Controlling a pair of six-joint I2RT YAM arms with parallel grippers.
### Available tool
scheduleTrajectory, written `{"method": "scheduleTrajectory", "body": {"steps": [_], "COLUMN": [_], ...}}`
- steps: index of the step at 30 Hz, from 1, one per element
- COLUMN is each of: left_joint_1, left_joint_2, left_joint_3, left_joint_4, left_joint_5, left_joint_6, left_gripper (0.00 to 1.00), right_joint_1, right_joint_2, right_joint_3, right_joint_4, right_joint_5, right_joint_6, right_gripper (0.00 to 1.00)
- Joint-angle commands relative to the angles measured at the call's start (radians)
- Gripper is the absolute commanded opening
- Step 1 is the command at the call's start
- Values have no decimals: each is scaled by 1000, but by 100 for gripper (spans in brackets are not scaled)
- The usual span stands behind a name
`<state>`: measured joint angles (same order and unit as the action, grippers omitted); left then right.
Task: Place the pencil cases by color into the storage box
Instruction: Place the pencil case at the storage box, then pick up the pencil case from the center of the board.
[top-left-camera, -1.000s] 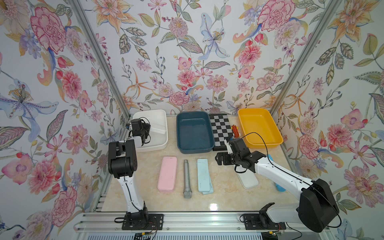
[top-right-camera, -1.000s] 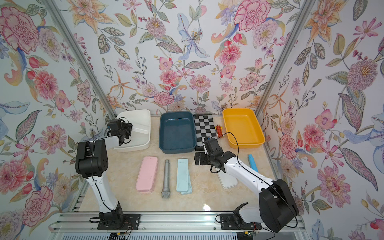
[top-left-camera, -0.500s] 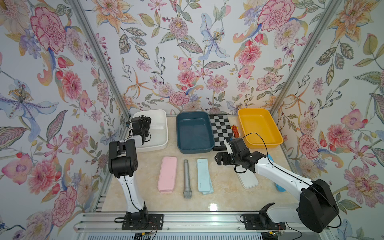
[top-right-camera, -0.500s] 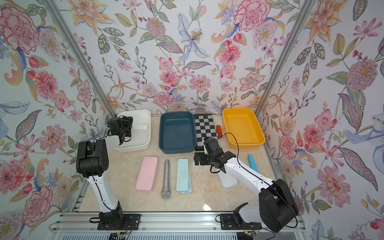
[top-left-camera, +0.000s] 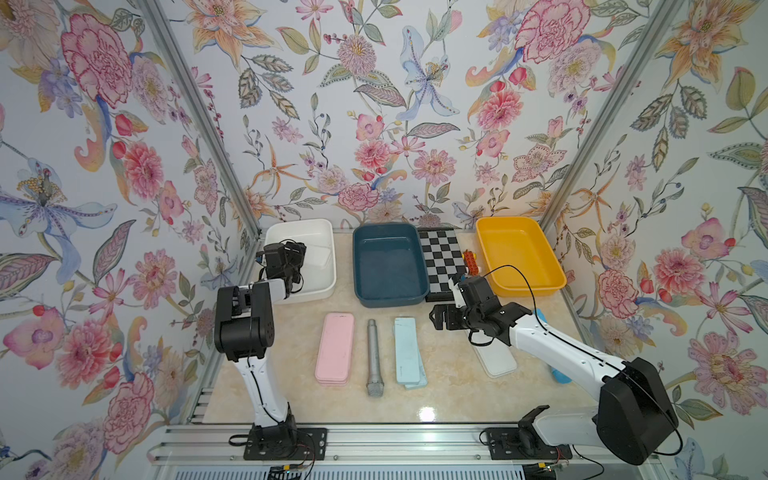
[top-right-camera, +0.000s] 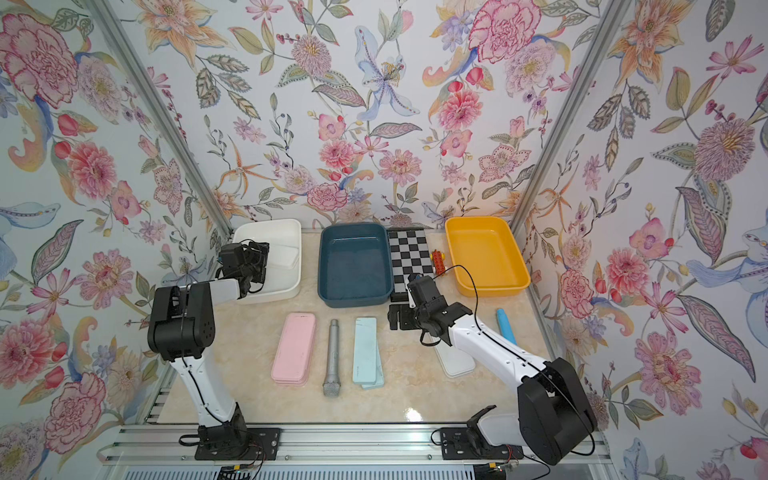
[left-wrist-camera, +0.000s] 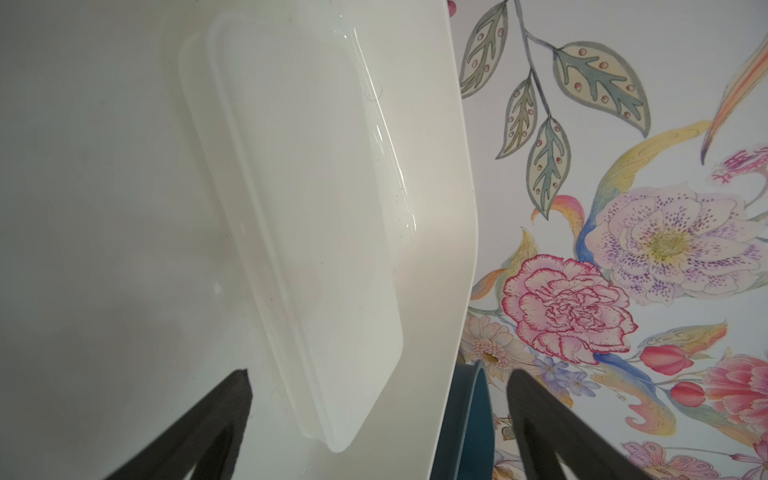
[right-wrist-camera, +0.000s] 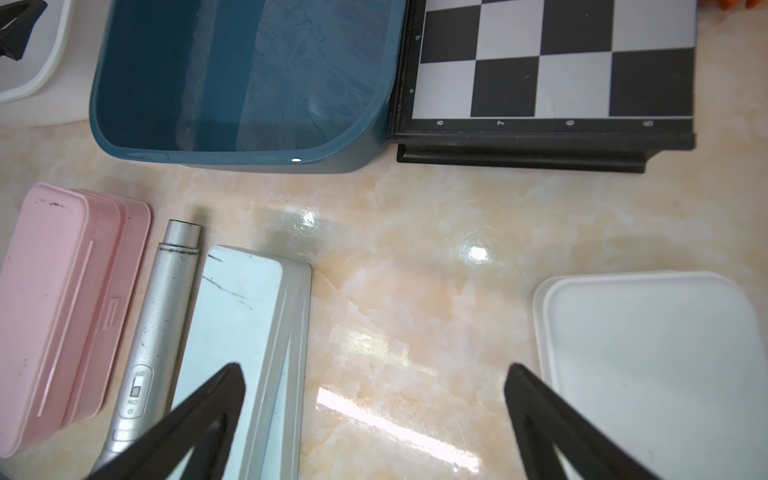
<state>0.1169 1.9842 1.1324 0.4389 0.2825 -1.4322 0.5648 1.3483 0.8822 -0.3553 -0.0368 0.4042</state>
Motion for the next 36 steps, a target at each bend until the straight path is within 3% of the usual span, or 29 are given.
{"method": "scheduleTrajectory", "body": {"steps": [1, 9, 14, 17, 24, 30, 36], "left_joint_1": [-29, -90, -148, -223, -423, -508, -577], "left_joint_2": [-116, -302, -366, -404, -483, -540, -548], "left_joint_3": [-59, -142, -139, -102, 29, 48, 15], "left_joint_4": [8, 3, -15, -142, -669, -886, -921], "left_joint_5": [11, 71, 175, 206, 67, 2, 32], "left_joint_6": [39, 201, 264, 387, 761, 899, 952], "left_gripper": [98, 98, 98, 98, 98, 98, 98], "right_joint_1": [-9, -21, -44, -54, -56, -58, -90], "right_joint_2": [-30, -77, -55, -53, -81, -97, -66], "right_joint_3": [46, 255, 384, 405, 321, 229, 178], "right_joint_4": [-80, -503, -748, -816, -772, -714, -710], "right_joint_5": [19, 88, 118, 126, 41, 40, 77], "right_joint_6": [-12, -52, -66, -92, -83, -50, -59], "right_gripper": [100, 100, 100, 100, 100, 100, 100]}}
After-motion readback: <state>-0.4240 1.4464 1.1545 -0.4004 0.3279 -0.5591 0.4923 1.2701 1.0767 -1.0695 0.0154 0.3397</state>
